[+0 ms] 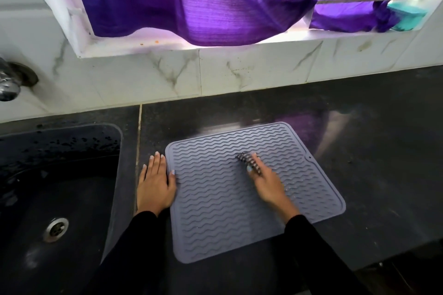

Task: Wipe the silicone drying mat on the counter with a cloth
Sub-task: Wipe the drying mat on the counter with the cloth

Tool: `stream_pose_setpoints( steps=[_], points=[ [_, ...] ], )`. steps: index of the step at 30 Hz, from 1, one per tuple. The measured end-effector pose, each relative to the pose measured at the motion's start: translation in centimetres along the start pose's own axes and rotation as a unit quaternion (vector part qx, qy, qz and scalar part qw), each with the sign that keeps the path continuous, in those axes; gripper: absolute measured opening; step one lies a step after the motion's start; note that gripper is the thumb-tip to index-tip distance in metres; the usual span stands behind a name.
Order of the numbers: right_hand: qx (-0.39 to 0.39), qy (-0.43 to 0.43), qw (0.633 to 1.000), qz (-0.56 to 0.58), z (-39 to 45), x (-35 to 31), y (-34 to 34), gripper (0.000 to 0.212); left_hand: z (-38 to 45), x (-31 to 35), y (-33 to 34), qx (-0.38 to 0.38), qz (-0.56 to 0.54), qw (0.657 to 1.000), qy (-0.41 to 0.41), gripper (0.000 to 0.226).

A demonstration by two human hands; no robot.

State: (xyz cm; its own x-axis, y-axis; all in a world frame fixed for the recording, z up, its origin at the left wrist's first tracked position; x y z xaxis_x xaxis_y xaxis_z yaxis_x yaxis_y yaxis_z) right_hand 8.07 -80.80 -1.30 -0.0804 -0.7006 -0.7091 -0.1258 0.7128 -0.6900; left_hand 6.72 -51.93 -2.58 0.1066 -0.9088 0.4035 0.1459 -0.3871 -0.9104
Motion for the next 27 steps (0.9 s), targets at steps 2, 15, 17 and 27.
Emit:
stream_pose_setpoints(
  steps=[2,15,17,27],
  points=[
    [0.022,0.096,0.968,0.229,0.2,1.4,-2.4,0.037,0.1,0.0,0.0,-0.005,-0.004,1.0,-0.004,0.072],
    [0.063,-0.021,0.948,-0.313,-3.8,-2.5,1.4,0.063,0.2,0.0,0.2,0.003,0.022,1.0,-0.007,0.071],
    [0.053,-0.039,0.946,-0.316,-4.0,-3.1,2.3,0.062,0.2,0.0,0.2,0.001,0.023,1.0,-0.007,0.071],
    [-0.118,-0.03,0.987,0.109,-3.7,-4.7,2.4,0.015,0.0,0.2,0.2,-0.011,0.028,1.0,-0.004,0.071]
  ],
)
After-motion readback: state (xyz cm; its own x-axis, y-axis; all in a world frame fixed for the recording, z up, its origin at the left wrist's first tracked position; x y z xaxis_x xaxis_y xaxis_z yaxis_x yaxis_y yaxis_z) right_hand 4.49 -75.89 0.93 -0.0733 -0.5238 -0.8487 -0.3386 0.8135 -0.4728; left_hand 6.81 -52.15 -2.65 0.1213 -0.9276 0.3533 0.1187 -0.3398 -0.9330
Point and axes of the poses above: each hand's wrist, its own z-axis towards the middle knuckle, its own y-axis out of the palm, x = y × z, the point moved 10 cm from there along z, towards the middle knuckle, and after that the axes turned 7 degrees about -z, right-handed, at the moved point
